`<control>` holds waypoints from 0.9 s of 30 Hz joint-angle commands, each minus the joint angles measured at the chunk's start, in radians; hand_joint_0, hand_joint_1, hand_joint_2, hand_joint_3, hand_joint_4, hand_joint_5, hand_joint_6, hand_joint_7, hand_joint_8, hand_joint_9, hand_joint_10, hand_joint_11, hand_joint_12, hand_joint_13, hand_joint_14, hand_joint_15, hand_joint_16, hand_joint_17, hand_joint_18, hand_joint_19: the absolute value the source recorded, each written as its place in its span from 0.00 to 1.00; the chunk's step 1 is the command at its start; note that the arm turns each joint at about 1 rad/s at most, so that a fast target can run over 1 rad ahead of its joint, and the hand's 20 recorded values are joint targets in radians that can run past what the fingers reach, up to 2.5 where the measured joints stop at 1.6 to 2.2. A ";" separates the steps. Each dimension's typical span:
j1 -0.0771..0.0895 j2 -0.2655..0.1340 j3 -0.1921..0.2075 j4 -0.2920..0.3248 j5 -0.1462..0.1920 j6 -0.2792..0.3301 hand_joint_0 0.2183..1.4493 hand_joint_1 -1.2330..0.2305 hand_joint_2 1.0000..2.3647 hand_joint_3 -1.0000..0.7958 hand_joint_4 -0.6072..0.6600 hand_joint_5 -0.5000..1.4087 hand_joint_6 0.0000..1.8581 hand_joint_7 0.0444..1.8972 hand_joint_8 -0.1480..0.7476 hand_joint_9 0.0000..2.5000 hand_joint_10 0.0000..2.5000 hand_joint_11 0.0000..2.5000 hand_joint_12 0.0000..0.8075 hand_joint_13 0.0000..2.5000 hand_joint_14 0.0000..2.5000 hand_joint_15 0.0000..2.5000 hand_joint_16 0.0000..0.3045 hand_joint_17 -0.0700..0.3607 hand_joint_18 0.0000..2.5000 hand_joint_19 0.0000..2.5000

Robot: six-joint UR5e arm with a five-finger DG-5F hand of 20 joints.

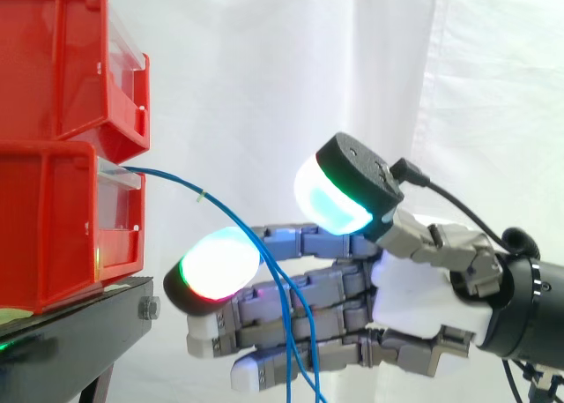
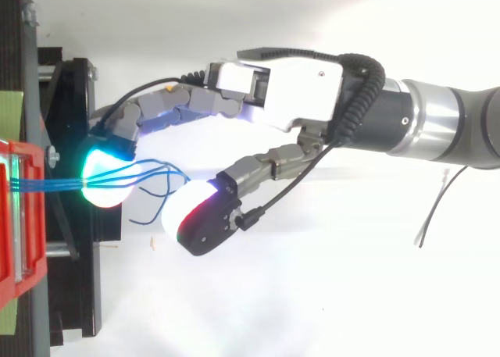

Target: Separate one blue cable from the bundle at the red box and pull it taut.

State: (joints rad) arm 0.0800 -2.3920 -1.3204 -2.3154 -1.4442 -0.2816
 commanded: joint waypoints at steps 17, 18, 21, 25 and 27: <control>-0.006 -0.029 0.033 0.005 -0.013 0.042 0.29 0.44 0.00 0.29 0.71 0.18 0.27 0.57 0.54 0.21 0.00 0.15 0.45 0.16 0.00 0.09 0.16 0.41 0.18 0.18; -0.008 -0.029 0.036 0.005 -0.016 0.044 0.29 0.44 0.00 0.29 0.71 0.18 0.27 0.57 0.54 0.21 0.00 0.15 0.45 0.16 0.00 0.09 0.16 0.41 0.19 0.18; -0.011 -0.029 0.046 0.005 -0.024 0.051 0.29 0.44 0.00 0.30 0.71 0.18 0.27 0.57 0.54 0.21 0.00 0.15 0.45 0.16 0.00 0.09 0.16 0.41 0.19 0.19; -0.016 -0.029 0.064 -0.009 -0.036 0.055 0.29 0.44 0.00 0.30 0.71 0.18 0.27 0.58 0.54 0.21 0.00 0.15 0.45 0.17 0.00 0.10 0.16 0.41 0.19 0.19; -0.016 -0.030 0.069 -0.013 -0.044 0.056 0.29 0.43 0.00 0.31 0.70 0.18 0.27 0.58 0.54 0.21 0.00 0.15 0.45 0.17 0.00 0.09 0.16 0.41 0.19 0.19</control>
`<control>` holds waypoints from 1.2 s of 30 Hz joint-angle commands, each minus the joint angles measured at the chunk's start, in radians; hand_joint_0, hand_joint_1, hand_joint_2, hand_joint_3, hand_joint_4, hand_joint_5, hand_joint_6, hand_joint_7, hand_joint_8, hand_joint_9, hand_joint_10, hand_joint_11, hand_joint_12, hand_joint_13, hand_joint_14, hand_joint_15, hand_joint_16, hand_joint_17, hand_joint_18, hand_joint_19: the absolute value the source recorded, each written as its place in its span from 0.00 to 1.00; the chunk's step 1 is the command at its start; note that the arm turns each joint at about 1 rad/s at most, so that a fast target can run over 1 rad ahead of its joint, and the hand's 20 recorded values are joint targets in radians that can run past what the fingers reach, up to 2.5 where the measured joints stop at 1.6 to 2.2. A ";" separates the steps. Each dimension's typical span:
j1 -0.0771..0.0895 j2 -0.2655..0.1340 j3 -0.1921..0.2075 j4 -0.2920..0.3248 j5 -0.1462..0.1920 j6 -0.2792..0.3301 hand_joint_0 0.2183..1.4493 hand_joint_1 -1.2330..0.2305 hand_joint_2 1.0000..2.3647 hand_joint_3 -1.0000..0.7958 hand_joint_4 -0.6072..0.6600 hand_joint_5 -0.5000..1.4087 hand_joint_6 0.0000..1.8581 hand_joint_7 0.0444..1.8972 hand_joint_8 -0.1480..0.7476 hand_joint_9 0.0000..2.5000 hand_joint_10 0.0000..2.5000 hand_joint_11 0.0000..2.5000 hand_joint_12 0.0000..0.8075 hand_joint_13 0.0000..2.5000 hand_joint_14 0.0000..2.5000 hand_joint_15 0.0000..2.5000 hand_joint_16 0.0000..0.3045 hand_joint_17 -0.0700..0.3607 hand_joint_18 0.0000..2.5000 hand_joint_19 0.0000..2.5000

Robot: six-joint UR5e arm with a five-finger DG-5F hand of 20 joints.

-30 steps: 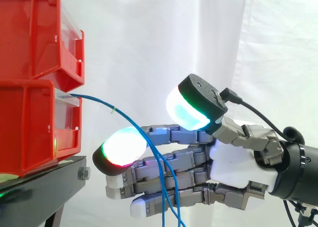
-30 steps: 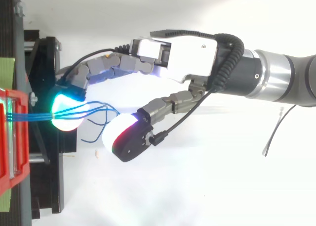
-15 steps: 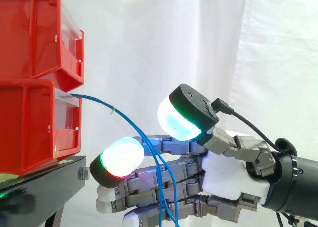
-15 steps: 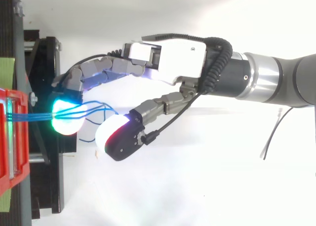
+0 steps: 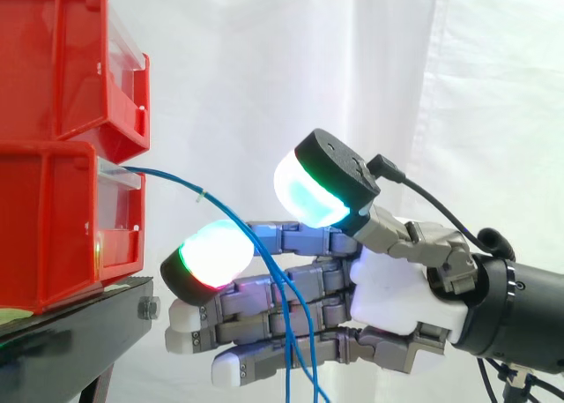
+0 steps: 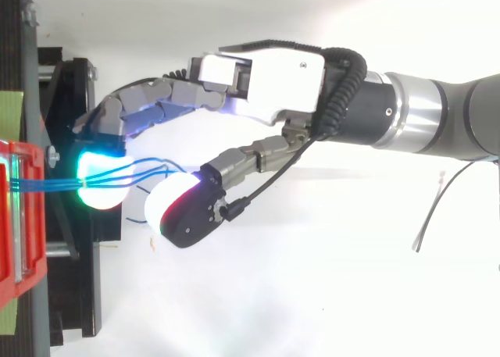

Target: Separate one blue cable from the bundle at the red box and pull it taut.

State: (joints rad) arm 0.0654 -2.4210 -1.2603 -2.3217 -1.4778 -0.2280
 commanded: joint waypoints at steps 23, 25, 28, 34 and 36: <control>0.002 0.000 0.013 -0.013 -0.006 0.001 0.31 0.47 0.00 0.31 0.66 0.19 0.29 0.64 0.55 0.23 0.00 0.16 0.45 0.19 0.00 0.10 0.16 0.41 0.21 0.19; 0.001 -0.001 0.021 -0.018 -0.004 0.003 0.31 0.49 0.00 0.31 0.65 0.19 0.29 0.64 0.56 0.24 0.00 0.16 0.45 0.19 0.00 0.10 0.16 0.41 0.21 0.20; 0.001 0.000 0.030 -0.031 -0.002 0.007 0.31 0.49 0.00 0.31 0.65 0.19 0.29 0.64 0.56 0.24 0.00 0.16 0.45 0.20 0.00 0.11 0.16 0.41 0.22 0.20; -0.001 -0.001 0.070 -0.114 0.008 0.039 0.31 0.49 0.00 0.31 0.65 0.19 0.30 0.64 0.56 0.24 0.00 0.16 0.45 0.20 0.00 0.11 0.16 0.41 0.22 0.20; -0.001 -0.001 0.075 -0.125 0.013 0.036 0.31 0.49 0.00 0.31 0.65 0.19 0.30 0.64 0.56 0.24 0.00 0.16 0.45 0.20 0.00 0.11 0.16 0.41 0.22 0.20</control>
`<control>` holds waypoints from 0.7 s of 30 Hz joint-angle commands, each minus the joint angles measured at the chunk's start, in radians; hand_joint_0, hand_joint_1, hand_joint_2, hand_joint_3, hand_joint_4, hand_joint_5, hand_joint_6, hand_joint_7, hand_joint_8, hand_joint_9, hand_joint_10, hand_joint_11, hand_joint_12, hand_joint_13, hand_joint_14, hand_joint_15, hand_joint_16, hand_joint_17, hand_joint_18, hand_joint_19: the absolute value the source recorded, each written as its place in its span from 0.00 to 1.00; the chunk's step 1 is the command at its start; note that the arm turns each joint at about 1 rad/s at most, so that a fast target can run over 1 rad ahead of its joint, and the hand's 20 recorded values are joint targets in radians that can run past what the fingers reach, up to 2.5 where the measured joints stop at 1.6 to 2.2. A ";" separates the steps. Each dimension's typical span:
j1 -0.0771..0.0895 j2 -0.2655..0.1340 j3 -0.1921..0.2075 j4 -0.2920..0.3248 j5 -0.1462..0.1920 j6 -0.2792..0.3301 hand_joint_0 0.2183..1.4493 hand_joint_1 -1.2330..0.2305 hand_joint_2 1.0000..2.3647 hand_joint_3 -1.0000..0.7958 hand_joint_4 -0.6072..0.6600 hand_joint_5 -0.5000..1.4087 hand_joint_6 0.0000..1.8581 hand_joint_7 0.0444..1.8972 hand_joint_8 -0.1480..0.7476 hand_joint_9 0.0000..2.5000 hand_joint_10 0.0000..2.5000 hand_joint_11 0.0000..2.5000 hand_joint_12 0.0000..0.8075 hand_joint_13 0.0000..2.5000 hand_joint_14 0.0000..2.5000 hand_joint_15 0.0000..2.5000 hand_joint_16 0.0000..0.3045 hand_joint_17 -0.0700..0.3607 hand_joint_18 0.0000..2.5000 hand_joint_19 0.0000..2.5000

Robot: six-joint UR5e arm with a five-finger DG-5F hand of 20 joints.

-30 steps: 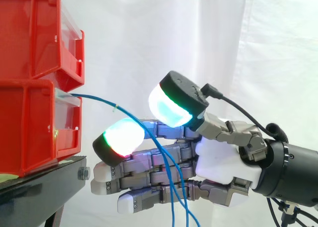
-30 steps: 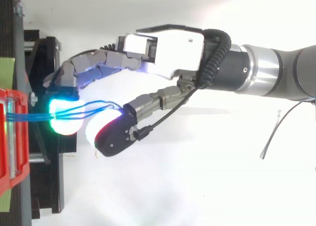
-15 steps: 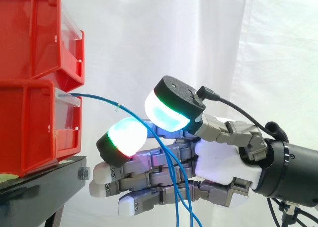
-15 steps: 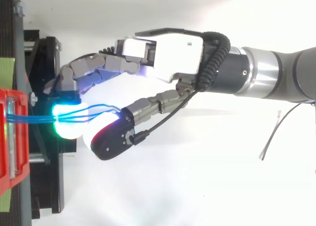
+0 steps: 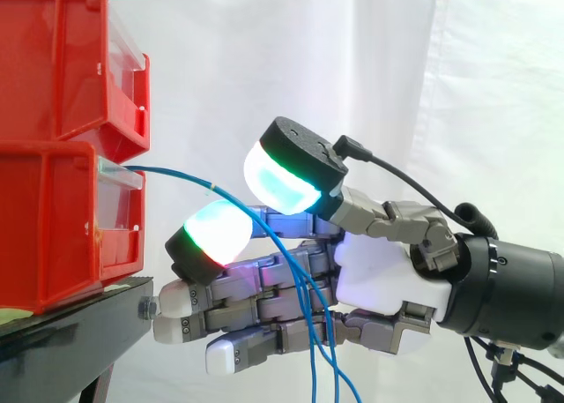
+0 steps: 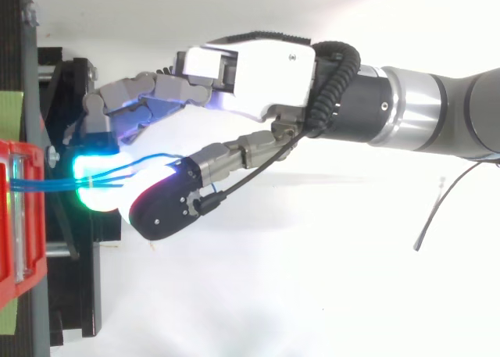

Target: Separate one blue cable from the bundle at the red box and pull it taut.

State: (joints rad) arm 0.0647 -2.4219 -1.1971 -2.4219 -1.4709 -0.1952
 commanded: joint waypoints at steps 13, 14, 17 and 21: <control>0.003 0.000 0.014 -0.031 0.017 0.008 0.31 0.47 0.01 0.33 0.64 0.19 0.31 0.63 0.56 0.25 0.00 0.16 0.45 0.21 0.00 0.11 0.16 0.41 0.22 0.20; 0.004 0.000 0.014 -0.031 0.017 0.008 0.32 0.47 0.01 0.34 0.64 0.19 0.32 0.63 0.56 0.25 0.00 0.16 0.45 0.21 0.00 0.11 0.16 0.41 0.22 0.20; 0.004 0.000 0.021 -0.033 0.017 0.010 0.32 0.46 0.01 0.36 0.65 0.19 0.32 0.62 0.56 0.25 0.00 0.16 0.45 0.21 0.00 0.11 0.16 0.41 0.22 0.20; 0.003 0.000 0.034 -0.049 0.017 0.019 0.33 0.44 0.01 0.39 0.65 0.19 0.33 0.61 0.56 0.25 0.00 0.16 0.45 0.21 0.00 0.11 0.16 0.41 0.22 0.20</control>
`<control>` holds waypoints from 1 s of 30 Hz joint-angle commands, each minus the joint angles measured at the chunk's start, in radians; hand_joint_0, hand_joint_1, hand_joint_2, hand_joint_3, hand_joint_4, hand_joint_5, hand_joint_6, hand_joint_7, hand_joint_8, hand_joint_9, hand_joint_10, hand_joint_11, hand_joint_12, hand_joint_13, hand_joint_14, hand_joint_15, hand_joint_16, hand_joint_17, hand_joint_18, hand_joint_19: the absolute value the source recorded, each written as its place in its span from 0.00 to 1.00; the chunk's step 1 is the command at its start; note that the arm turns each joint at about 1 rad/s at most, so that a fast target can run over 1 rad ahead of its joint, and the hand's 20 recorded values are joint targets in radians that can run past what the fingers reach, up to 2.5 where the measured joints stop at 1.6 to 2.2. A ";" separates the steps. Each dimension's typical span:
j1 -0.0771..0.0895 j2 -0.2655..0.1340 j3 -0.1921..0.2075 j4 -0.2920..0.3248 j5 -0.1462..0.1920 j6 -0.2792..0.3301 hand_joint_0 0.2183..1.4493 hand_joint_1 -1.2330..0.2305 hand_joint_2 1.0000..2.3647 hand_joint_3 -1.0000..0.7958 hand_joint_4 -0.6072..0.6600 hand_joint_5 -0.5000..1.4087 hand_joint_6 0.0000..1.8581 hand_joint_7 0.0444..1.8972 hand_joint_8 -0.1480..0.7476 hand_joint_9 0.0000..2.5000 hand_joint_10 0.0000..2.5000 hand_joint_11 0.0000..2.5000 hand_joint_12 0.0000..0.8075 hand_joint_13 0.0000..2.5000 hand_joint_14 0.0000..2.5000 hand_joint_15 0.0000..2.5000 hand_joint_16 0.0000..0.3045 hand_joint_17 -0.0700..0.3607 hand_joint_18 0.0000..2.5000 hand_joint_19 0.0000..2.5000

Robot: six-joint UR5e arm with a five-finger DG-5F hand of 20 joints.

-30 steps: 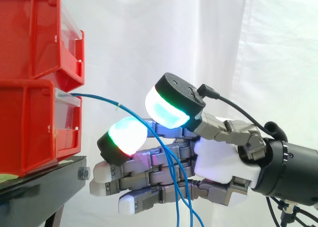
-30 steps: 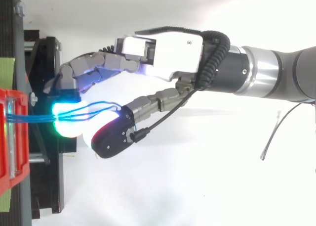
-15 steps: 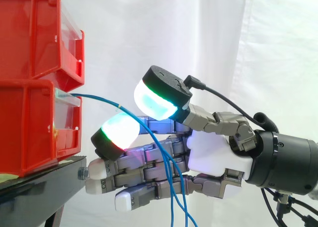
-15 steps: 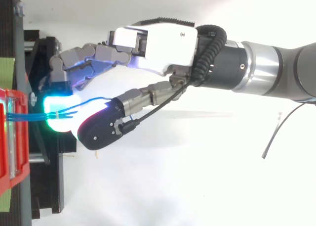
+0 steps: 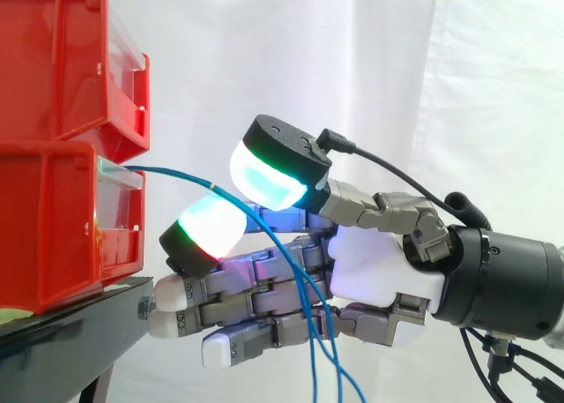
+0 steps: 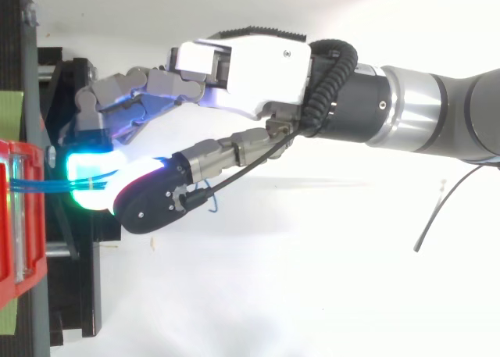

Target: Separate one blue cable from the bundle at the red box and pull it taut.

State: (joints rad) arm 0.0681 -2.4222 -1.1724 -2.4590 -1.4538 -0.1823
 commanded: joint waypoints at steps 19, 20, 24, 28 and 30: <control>-0.001 0.000 0.016 -0.040 0.000 0.041 0.34 0.37 0.01 0.41 0.65 0.17 0.42 0.51 0.56 0.25 0.00 0.17 0.46 0.22 0.00 0.11 0.16 0.42 0.24 0.20; 0.001 0.000 0.016 -0.040 0.001 0.044 0.34 0.37 0.01 0.41 0.65 0.16 0.42 0.51 0.56 0.25 0.00 0.18 0.46 0.22 0.00 0.11 0.16 0.42 0.24 0.20; 0.004 0.000 0.016 -0.049 0.003 0.047 0.34 0.37 0.01 0.39 0.66 0.16 0.45 0.50 0.57 0.26 0.00 0.18 0.46 0.22 0.00 0.11 0.16 0.42 0.25 0.20; 0.006 0.000 0.016 -0.061 0.003 0.058 0.34 0.36 0.01 0.38 0.66 0.16 0.45 0.50 0.57 0.26 0.00 0.18 0.46 0.22 0.00 0.11 0.16 0.42 0.26 0.20; 0.006 0.000 0.016 -0.063 0.003 0.067 0.34 0.36 0.01 0.38 0.67 0.16 0.45 0.50 0.56 0.26 0.00 0.18 0.46 0.22 0.00 0.11 0.16 0.42 0.26 0.20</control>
State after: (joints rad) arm 0.0732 -2.4222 -1.1566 -2.5178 -1.4513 -0.1266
